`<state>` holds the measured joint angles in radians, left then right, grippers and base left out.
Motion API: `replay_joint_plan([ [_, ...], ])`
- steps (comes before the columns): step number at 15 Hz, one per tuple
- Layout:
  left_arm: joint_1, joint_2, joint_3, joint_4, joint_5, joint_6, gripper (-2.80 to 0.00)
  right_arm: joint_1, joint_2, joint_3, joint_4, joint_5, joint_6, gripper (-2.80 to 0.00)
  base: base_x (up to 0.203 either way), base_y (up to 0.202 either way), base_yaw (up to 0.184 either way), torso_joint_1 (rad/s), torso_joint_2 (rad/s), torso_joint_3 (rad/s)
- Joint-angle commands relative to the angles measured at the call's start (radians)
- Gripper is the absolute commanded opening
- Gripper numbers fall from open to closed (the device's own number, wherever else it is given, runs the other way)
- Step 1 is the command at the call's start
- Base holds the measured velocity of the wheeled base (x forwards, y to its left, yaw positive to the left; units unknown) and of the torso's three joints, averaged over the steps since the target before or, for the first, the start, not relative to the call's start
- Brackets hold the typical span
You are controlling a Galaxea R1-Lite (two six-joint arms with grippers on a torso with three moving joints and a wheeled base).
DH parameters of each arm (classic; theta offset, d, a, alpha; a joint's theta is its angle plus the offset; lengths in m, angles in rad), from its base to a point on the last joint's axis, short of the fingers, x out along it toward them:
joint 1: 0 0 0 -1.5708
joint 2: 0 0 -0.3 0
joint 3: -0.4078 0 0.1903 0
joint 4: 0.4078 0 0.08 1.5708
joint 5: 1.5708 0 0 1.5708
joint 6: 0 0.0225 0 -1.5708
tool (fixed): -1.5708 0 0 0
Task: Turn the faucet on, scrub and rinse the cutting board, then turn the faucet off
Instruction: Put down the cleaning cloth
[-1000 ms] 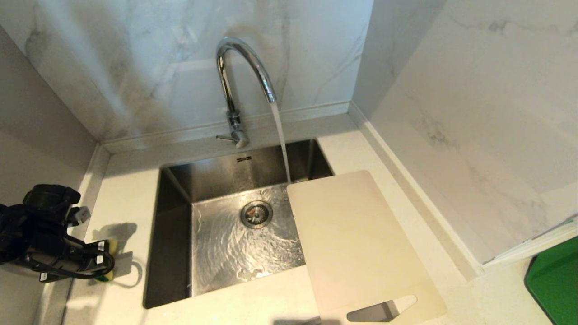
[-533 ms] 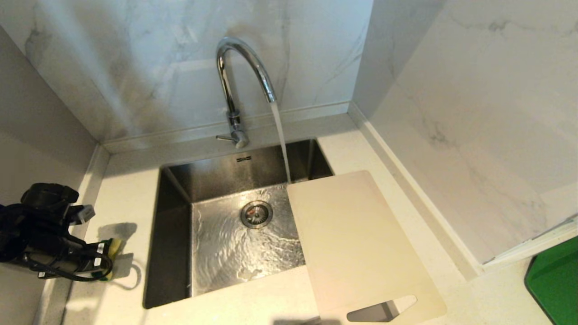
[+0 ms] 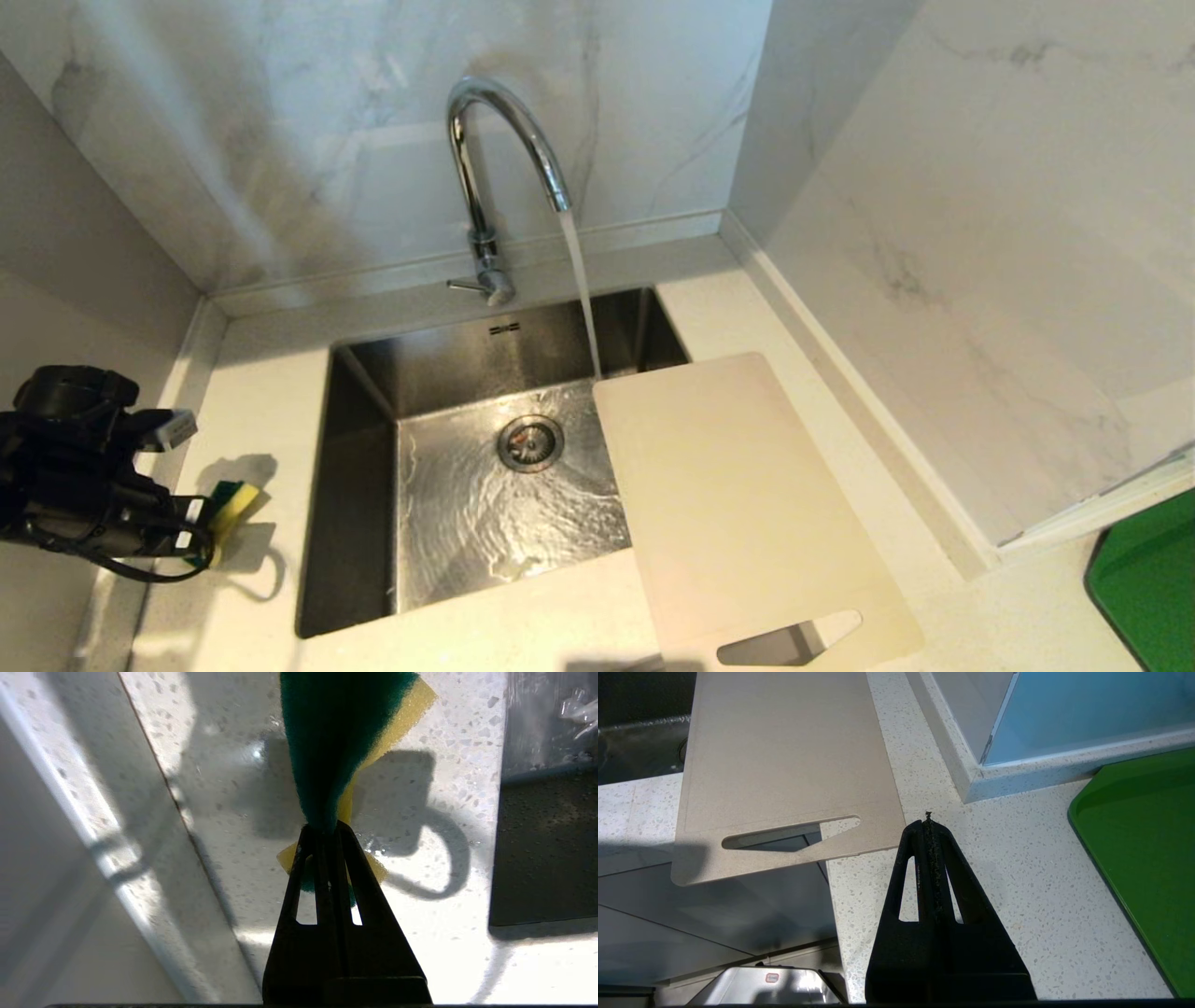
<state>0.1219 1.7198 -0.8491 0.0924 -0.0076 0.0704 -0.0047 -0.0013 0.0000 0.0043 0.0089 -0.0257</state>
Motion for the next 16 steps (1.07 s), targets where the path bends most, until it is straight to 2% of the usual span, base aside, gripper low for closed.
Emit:
replay_joint_plan([
  [1, 0.018, 0.013, -0.001, -0.009, -0.031, 0.022, -2.8, 0.0, 0.001, 0.0, 0.0, 0.002, 0.0, -2.8, 0.0, 0.0, 0.0, 0.0, 0.0, 0.0],
  [3, 0.028, 0.038, 0.001, -0.01, -0.038, 0.037, -2.8, 0.0, 0.001, 0.0, 0.0, 0.001, 0.0, -2.8, 0.0, 0.0, 0.0, 0.0, 0.0, 0.0],
  [4, 0.03, 0.037, 0.001, -0.01, -0.04, 0.037, 0.0, 0.0, 0.001, 0.0, 0.0, 0.002, 0.0, -2.8, 0.0, 0.0, 0.0, 0.0, 0.0, 0.0],
  [8, 0.028, 0.024, -0.006, -0.01, -0.048, 0.033, 0.0, 0.0, 0.001, 0.001, 0.0, 0.002, 0.0, -2.8, 0.0, 0.0, 0.0, 0.0, 0.0, 0.0],
  [14, 0.029, -0.075, -0.018, -0.004, -0.156, 0.026, 0.0, 0.0, 0.001, 0.0, 0.0, 0.002, 0.0, -2.8, 0.0, 0.0, 0.0, 0.0, 0.0, 0.0],
  [16, -0.023, -0.105, -0.066, 0.004, -0.16, -0.009, 0.0, 0.0, 0.001, 0.0, 0.0, 0.002, 0.001, -2.8, 0.0, 0.0, 0.0, 0.0, 0.0, 0.0],
])
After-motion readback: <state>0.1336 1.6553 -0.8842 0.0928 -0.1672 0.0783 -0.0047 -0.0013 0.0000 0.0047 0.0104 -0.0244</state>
